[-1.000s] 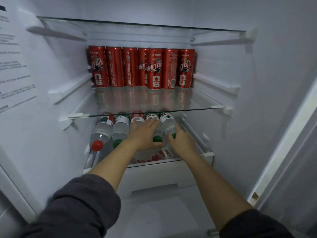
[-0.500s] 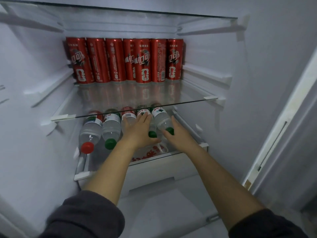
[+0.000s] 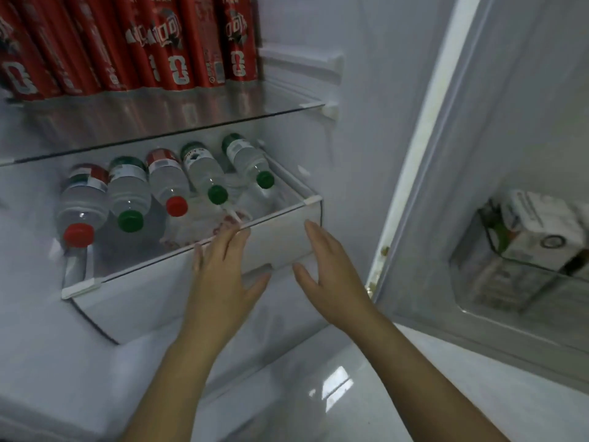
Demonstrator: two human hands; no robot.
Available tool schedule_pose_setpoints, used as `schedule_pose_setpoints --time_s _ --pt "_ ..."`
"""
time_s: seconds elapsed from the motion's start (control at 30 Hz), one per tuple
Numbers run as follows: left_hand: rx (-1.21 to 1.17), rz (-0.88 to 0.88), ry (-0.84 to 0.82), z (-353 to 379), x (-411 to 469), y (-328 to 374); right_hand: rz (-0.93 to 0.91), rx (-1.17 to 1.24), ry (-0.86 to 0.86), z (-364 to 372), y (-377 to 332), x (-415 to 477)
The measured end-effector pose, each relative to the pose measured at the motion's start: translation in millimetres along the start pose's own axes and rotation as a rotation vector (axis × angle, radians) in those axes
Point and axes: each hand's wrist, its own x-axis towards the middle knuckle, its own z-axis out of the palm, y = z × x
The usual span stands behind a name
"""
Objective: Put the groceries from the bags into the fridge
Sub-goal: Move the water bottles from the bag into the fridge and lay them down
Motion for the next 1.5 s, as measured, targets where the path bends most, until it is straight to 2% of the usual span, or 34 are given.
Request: schedule_pose_setpoints --time_s 0.27,0.37,0.53,0.63,0.77,1.0,1.17,1.5 --pt "-0.112 0.06 -0.34 50.6 -94.5 83.1 0.232 -0.134 -0.057 -46.2 46.5 -151.4" --pt "-0.11 0.113 -0.403 62.3 -125.5 133.3 0.324 -0.23 -0.027 -76.6 67.2 -212.8" --pt "0.233 0.256 -0.545 89.8 -185.0 238.2 0.596 -0.622 0.038 -119.7 99.2 -328.4" --pt "0.254 0.348 -0.581 108.2 -225.9 298.5 0.811 -0.713 0.09 -142.5 117.4 -399.9" --pt "0.184 0.456 -0.592 126.8 -279.7 367.6 1.003 -0.77 0.172 -180.6 131.9 -486.9" --pt "0.014 0.707 -0.661 133.7 -358.7 468.8 1.23 -0.849 0.319 -230.6 127.9 -607.6" --pt "-0.04 0.947 -0.728 136.4 -407.1 524.8 1.388 -0.894 0.366 -254.4 122.1 -673.2" --pt "-0.193 1.252 -0.794 170.5 -488.4 651.2 1.685 -0.904 0.476 -310.4 125.2 -793.9"
